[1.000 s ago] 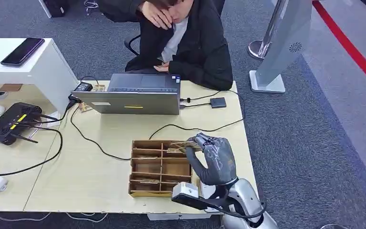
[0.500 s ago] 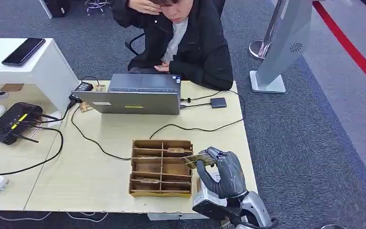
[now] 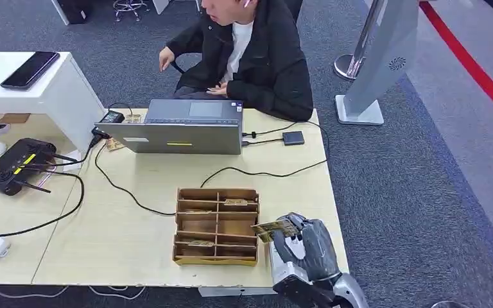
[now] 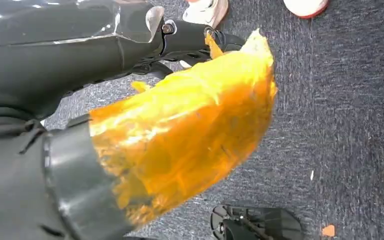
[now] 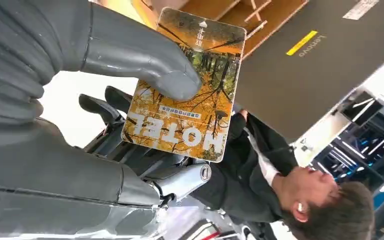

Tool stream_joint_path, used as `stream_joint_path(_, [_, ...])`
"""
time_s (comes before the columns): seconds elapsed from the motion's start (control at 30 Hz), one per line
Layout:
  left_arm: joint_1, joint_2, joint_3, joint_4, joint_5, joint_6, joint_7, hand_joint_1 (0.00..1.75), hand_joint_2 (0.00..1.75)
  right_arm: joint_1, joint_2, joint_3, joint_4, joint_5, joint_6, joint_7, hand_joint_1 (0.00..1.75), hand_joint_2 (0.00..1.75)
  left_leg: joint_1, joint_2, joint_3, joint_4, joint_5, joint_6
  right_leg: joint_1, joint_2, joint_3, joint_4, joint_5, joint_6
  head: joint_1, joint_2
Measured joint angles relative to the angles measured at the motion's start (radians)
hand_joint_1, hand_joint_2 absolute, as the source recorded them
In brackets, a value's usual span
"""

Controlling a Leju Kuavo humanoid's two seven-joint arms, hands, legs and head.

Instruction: Pass the card to the sensor for recognition and then transmit it.

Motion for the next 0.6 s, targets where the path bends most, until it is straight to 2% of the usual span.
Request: stream_joint_path(0.6, [0.000,0.001,-0.001,0.000,0.015,-0.002,-0.004,0.00,0.00,0.041,-0.043,0.000,0.052,-0.060,-0.031,0.037,1.75,1.75,0.000,0.000,0.000,0.000,0.000,0.000,0.000,0.000,0.000,0.000,0.000,0.000,0.000,0.000])
